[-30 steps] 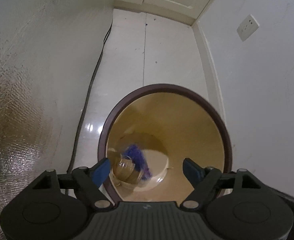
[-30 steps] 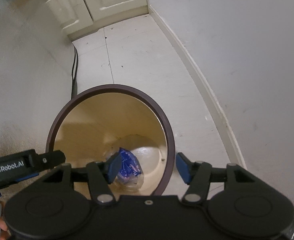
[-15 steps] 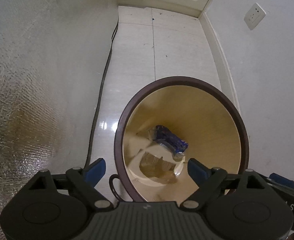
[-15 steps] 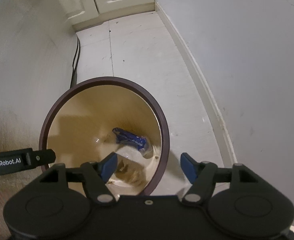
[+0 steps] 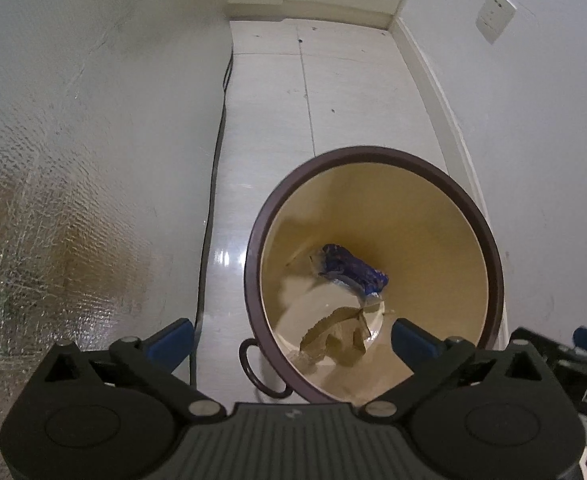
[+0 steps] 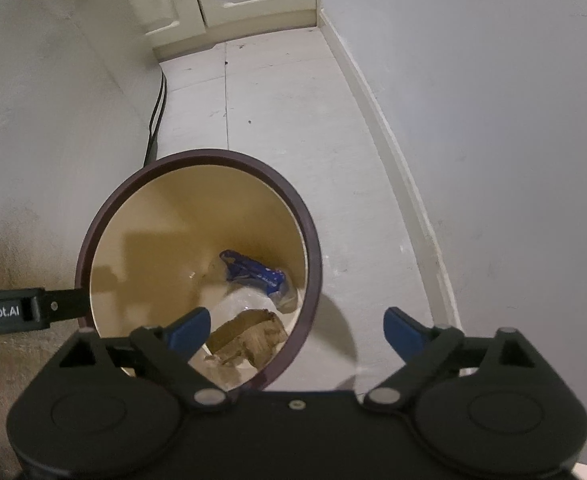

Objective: Collect trash
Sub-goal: 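Withdraw both grippers from the bin back toward the counter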

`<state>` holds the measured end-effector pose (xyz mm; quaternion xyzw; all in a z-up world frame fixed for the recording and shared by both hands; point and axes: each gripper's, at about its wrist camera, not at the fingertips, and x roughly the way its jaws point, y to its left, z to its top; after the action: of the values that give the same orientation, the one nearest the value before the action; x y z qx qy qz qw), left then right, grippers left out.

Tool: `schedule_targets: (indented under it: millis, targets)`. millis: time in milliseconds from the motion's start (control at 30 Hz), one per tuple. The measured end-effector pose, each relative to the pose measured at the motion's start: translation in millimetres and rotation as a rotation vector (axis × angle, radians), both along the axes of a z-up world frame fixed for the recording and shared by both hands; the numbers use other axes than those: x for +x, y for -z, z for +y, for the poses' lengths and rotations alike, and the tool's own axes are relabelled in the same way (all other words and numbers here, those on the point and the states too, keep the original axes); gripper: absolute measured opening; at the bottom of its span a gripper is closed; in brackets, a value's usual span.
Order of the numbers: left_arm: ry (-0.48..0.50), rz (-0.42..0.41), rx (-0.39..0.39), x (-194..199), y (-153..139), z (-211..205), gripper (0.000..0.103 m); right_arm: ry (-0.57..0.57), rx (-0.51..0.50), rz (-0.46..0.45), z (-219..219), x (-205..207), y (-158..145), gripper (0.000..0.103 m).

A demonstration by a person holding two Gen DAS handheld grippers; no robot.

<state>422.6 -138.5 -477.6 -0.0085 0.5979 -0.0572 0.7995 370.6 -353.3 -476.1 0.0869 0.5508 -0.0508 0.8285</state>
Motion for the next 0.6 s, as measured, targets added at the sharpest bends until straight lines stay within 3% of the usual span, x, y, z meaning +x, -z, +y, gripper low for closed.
schedule_targets:
  millis: [100, 600]
  targets:
    - [0.005, -0.006, 0.008, -6.7, -4.1, -0.2, 0.103, -0.003, -0.012, -0.008, -0.6, -2.9, -5.3, 0.103]
    - [-0.023, -0.048, 0.063, -38.3, -35.3, 13.1, 0.103, -0.032, -0.074, -0.03, 5.7, -16.4, -30.0, 0.103]
